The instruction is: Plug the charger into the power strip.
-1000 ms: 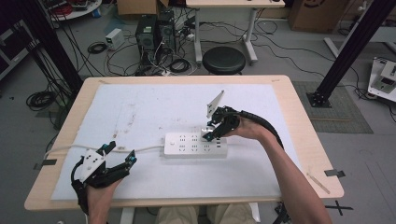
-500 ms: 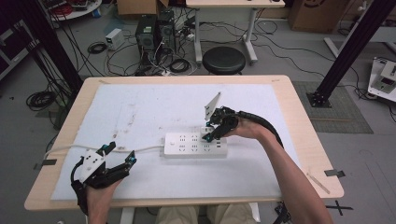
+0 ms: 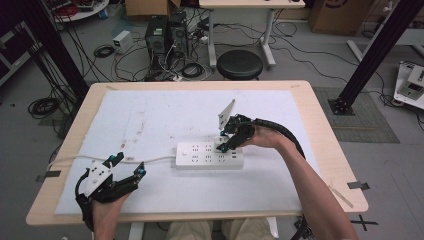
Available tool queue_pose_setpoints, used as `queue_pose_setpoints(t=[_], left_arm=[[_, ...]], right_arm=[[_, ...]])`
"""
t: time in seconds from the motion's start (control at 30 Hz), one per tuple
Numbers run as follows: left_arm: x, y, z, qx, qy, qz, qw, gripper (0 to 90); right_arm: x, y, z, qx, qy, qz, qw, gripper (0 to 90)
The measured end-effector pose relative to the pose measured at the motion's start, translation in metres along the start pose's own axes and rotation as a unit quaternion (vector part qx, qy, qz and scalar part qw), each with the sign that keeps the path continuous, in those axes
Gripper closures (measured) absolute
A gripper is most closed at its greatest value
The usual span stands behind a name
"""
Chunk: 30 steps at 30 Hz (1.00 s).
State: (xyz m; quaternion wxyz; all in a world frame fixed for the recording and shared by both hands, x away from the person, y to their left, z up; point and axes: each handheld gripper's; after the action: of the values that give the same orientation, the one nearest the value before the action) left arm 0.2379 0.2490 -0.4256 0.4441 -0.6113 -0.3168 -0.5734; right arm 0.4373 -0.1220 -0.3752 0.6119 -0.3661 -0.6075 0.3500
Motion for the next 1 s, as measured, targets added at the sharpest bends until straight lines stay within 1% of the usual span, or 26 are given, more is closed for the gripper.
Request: queue_pose_setpoints(t=[0.03, 0.07, 0.1, 0.17, 0.2, 0.23, 0.3, 0.4, 0.43, 0.47, 0.5, 0.57, 0.6, 0.63, 0.67, 0.7, 0.73, 0.8, 0.83, 0.87, 0.9, 0.97, 1.0], left_arm=[[-0.0008, -0.0007, 0.0005, 0.000, 0.000, 0.002, 1.0000, 22.4], [-0.0008, -0.0007, 0.0005, 0.000, 0.000, 0.002, 1.0000, 22.4], [-0.0012, -0.0007, 0.0007, 0.000, -0.001, 0.002, 1.0000, 22.4], [-0.0011, -0.0006, 0.0005, 0.000, -0.002, 0.001, 1.0000, 22.4], [-0.0011, -0.0006, 0.0005, 0.000, -0.002, 0.001, 1.0000, 22.4], [-0.0006, -0.0005, 0.0006, -0.001, -0.001, 0.003, 1.0000, 22.4], [-0.0003, -0.0001, 0.0005, -0.003, -0.001, 0.003, 1.0000, 22.4], [0.0001, 0.0002, 0.0010, -0.003, 0.002, 0.004, 1.0000, 22.4], [0.0001, 0.0004, 0.0011, -0.002, 0.000, 0.005, 1.0000, 22.4], [0.0001, 0.0004, 0.0011, -0.002, 0.000, 0.005, 1.0000, 22.4], [-0.0010, 0.0002, 0.0000, -0.003, 0.000, 0.005, 1.0000, 22.4], [-0.0027, 0.0008, -0.0015, -0.005, -0.002, 0.008, 1.0000, 22.4], [-0.0035, 0.0012, -0.0018, -0.005, 0.000, 0.010, 0.9999, 22.4], [-0.0035, 0.0012, -0.0018, -0.005, 0.000, 0.010, 0.9999, 22.4], [-0.0040, 0.0015, -0.0025, -0.005, -0.001, 0.011, 0.9999, 22.4], [-0.0042, 0.0019, -0.0029, -0.006, -0.002, 0.011, 0.9999, 22.4], [-0.0042, 0.0025, -0.0034, -0.007, -0.002, 0.011, 0.9999, 22.4], [-0.0035, 0.0032, -0.0036, -0.007, 0.000, 0.011, 0.9999, 22.4], [-0.0027, 0.0036, -0.0036, -0.008, 0.001, 0.010, 0.9999, 22.4], [-0.0027, 0.0036, -0.0036, -0.008, 0.001, 0.010, 0.9999, 22.4], [-0.0011, 0.0030, -0.0035, -0.008, 0.002, 0.009, 0.9999, 22.4], [-0.0009, 0.0027, -0.0033, -0.008, 0.001, 0.009, 0.9999, 22.4], [-0.0008, 0.0024, -0.0032, -0.008, 0.001, 0.010, 0.9999, 22.4]], right_arm=[[0.0013, -0.0001, 0.0022, -0.005, -0.002, 0.007, 1.0000, 63.6], [0.0013, -0.0001, 0.0022, -0.005, -0.002, 0.007, 1.0000, 63.6], [0.0020, 0.0060, 0.0066, -0.017, -0.012, 0.023, 0.9995, 63.6], [0.0018, 0.0059, 0.0064, -0.017, -0.011, 0.023, 0.9995, 63.6], [0.0006, 0.0057, 0.0053, -0.016, -0.007, 0.020, 0.9997, 63.6], [-0.0019, 0.0056, 0.0020, -0.007, 0.007, 0.013, 0.9999, 63.6], [-0.0037, 0.0053, -0.0008, 0.002, 0.015, 0.009, 0.9998, 63.6], [-0.0048, 0.0054, -0.0023, 0.006, 0.017, 0.006, 0.9998, 63.7], [-0.0052, 0.0056, -0.0025, 0.006, 0.022, 0.004, 0.9997, 63.8], [-0.0052, 0.0056, -0.0025, 0.006, 0.022, 0.004, 0.9997, 63.8], [-0.0066, 0.0062, -0.0006, 0.001, 0.013, -0.003, 0.9999, 63.9], [-0.0067, 0.0061, 0.0004, -0.001, 0.015, 0.000, 0.9999, 63.9], [-0.0065, 0.0063, 0.0010, -0.004, 0.010, -0.001, 0.9999, 63.9], [-0.0065, 0.0063, 0.0010, -0.004, 0.010, -0.001, 0.9999, 63.9], [-0.0062, 0.0068, 0.0015, -0.008, 0.003, -0.002, 1.0000, 64.0], [-0.0064, 0.0061, 0.0021, -0.006, 0.014, 0.003, 0.9999, 63.9], [-0.0063, 0.0062, 0.0032, -0.009, 0.015, 0.004, 0.9998, 64.0], [-0.0045, 0.0064, 0.0042, -0.013, 0.008, 0.011, 0.9998, 64.0], [-0.0051, 0.0066, 0.0034, -0.010, 0.013, 0.009, 0.9998, 64.0], [-0.0051, 0.0066, 0.0034, -0.010, 0.013, 0.009, 0.9998, 64.0], [-0.0052, 0.0071, 0.0056, -0.017, 0.009, 0.009, 0.9998, 64.0], [-0.0052, 0.0072, 0.0050, -0.015, 0.012, 0.009, 0.9998, 64.0], [-0.0057, 0.0074, 0.0036, -0.010, 0.016, 0.007, 0.9998, 64.0]])
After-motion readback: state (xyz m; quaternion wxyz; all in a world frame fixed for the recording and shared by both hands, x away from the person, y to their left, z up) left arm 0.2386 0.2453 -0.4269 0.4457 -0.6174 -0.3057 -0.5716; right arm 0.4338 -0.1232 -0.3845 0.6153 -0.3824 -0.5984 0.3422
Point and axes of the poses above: each handheld gripper's, and its own axes: y roughly forward along the jaws, x roughly out of its top, z roughly to its left, and after that the axes turned 3 degrees about y, right-handed
